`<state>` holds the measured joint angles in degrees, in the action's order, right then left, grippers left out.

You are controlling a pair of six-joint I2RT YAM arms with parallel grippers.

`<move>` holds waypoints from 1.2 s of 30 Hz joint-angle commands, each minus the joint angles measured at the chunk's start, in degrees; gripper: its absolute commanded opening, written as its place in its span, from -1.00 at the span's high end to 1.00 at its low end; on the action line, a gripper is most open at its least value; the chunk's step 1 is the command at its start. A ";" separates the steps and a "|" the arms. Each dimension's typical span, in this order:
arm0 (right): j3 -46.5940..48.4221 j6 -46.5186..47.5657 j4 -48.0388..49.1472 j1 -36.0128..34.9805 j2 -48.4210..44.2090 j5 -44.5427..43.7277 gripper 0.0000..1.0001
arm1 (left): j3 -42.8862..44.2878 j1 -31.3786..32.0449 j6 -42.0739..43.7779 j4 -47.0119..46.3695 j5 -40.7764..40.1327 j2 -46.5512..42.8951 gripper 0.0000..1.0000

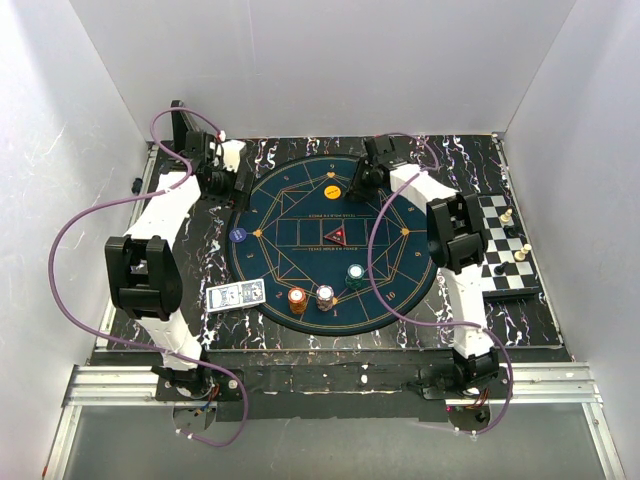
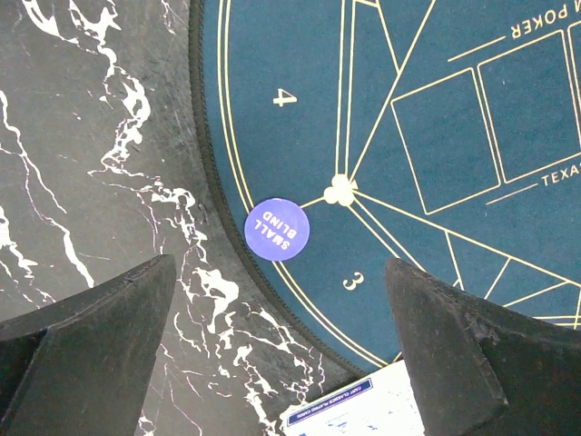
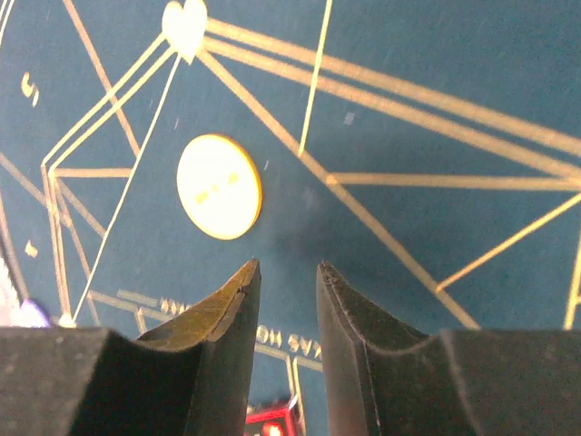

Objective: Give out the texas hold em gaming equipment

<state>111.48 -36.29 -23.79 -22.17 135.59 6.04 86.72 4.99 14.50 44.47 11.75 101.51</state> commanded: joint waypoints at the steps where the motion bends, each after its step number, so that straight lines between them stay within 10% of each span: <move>1: -10.99 -8.24 14.18 -0.85 -8.31 9.40 0.21 | 2.58 -0.78 -1.05 0.27 1.52 -2.11 -0.99; 7: -15.69 -20.21 26.07 -0.85 -5.35 17.42 0.31 | 1.79 -1.04 -0.71 0.27 1.00 -3.16 -0.99; 36: 6.19 -24.61 13.25 1.69 9.34 9.51 0.10 | 1.17 -3.24 -1.93 -0.35 3.28 -2.90 -0.99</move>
<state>113.43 -61.19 -10.09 -21.71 142.43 18.63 87.48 2.13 13.67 44.62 13.17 101.51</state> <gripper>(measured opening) 0.449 0.995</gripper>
